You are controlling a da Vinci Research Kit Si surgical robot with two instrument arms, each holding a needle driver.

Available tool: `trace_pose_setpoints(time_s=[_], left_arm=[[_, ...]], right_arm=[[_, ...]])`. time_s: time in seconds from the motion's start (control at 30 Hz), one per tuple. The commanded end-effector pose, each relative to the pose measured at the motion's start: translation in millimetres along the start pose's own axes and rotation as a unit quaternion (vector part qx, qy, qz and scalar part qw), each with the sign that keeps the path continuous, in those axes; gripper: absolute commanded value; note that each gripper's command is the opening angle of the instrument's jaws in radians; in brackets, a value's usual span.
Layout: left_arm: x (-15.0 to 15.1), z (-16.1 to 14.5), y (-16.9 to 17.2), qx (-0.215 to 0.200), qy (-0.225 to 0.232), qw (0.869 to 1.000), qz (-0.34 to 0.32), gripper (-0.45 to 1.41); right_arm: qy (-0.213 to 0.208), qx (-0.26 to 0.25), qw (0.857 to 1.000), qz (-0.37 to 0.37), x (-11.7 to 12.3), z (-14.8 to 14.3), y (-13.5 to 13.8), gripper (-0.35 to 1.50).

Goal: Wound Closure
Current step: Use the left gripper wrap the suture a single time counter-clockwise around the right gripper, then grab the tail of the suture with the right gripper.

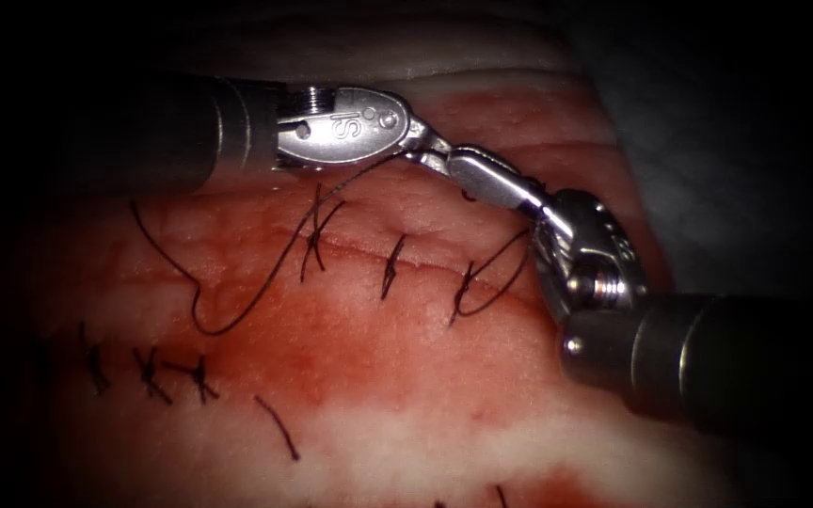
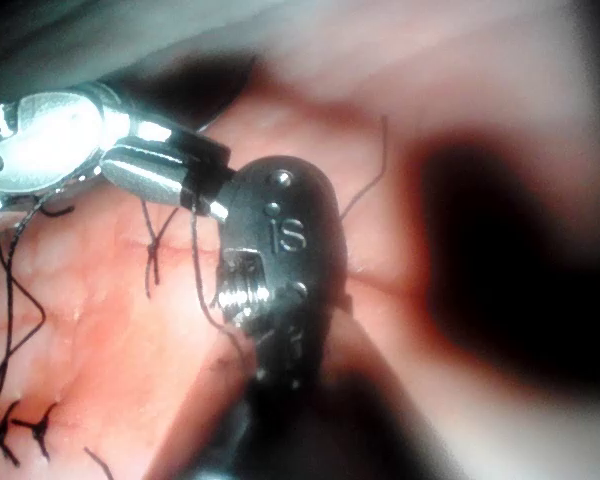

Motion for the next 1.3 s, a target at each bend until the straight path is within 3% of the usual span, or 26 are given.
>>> trace_pose_setpoints(time_s=[0.03, 0.17, 0.3, 0.47, 0.67, 0.77, 0.87, 1.0, 1.07, 1.3], left_arm=[[-0.6, 0.3, -0.2, 0.003, -0.001, 1.0, 0.0, -0.45], [-1.3, -0.5, 1.0, 0.023, 0.001, 1.0, -0.006, -0.45], [-1.1, -0.6, 2.0, 0.043, 0.011, 0.999, -0.01, -0.45], [-0.5, 1.5, 3.4, 0.052, -0.001, 0.999, -0.01, -0.45], [0.1, 3.5, 3.4, 0.054, -0.003, 0.998, -0.012, -0.45], [-0.1, 4.1, 3.2, 0.057, -0.006, 0.998, -0.012, -0.45], [-0.5, 4.9, 3.6, 0.054, -0.005, 0.998, -0.008, -0.45], [-0.7, 5.4, 3.7, 0.051, -0.003, 0.999, -0.006, -0.45], [-0.8, 5.6, 3.6, 0.049, -0.004, 0.999, -0.007, -0.45], [-0.9, 6.2, 2.9, 0.044, -0.006, 0.999, -0.008, -0.45]], right_arm=[[0.006, -0.007, 1.0, 0.01, 0.1, 0.2, 1.1, -0.35], [0.022, -0.044, 0.999, 0.012, 0.1, -0.6, 2.0, -0.35], [0.005, -0.106, 0.994, -0.014, -0.4, -1.2, 2.6, -0.35], [-0.025, -0.173, 0.984, -0.039, -1.2, -1.6, 3.1, -0.35], [-0.026, -0.247, 0.968, -0.045, -2.3, -2.9, 3.3, -0.32], [-0.014, -0.276, 0.961, -0.026, -2.3, -4.0, 3.5, -0.06], [0.004, -0.298, 0.954, 0.019, -1.4, -5.2, 4.1, -0.03], [-0.006, -0.325, 0.945, 0.041, -0.4, -6.2, 5.6, 0.61], [-0.001, -0.327, 0.944, 0.045, -0.5, -6.6, 6.2, 0.83], [-0.014, -0.337, 0.941, 0.041, -1.7, -7.3, 7.3, 0.99]])
